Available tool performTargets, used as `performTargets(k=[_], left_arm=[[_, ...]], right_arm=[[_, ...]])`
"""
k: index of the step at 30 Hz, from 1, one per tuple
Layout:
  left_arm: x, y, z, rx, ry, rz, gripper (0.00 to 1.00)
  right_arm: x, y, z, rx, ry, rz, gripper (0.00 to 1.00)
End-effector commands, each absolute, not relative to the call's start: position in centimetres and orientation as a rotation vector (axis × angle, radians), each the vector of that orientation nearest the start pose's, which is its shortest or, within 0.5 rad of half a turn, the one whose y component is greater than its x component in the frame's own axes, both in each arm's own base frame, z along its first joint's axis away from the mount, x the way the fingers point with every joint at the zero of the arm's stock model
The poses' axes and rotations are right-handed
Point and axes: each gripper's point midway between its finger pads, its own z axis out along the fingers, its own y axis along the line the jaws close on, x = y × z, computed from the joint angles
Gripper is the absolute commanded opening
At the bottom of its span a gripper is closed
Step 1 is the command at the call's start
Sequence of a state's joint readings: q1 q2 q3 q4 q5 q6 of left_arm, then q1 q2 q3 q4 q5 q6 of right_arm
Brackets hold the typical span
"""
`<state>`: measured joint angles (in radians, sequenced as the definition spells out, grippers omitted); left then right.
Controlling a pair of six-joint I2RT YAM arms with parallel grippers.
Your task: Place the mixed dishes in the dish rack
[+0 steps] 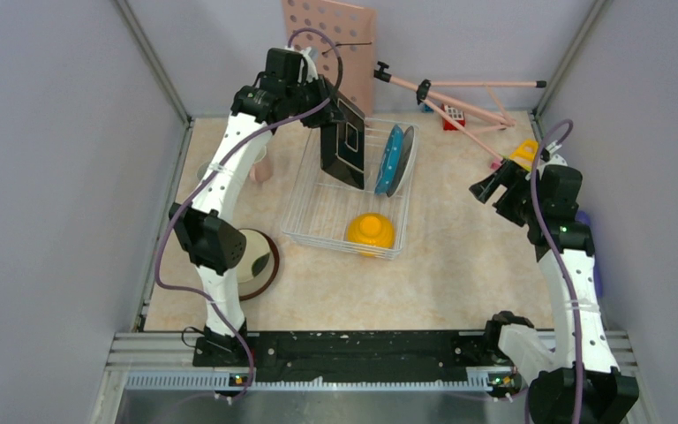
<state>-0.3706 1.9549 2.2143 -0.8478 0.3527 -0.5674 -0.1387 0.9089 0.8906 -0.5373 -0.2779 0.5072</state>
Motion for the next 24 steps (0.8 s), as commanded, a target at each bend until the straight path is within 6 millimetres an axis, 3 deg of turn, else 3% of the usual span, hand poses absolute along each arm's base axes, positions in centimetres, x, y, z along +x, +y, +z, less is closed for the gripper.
performTargets(k=[1,24], left_arm=[[46.0,-27.2,40.4,0.085,1.982,-1.006,0.00],[50.6,-28.8,32.4,0.089,2.092,-0.965,0.00]], right_arm=[[30.4,2.9,22.9,0.482,2.041,0.529,0.83],[32.2,3.3,21.5,0.470,2.054,0.577,0.83]])
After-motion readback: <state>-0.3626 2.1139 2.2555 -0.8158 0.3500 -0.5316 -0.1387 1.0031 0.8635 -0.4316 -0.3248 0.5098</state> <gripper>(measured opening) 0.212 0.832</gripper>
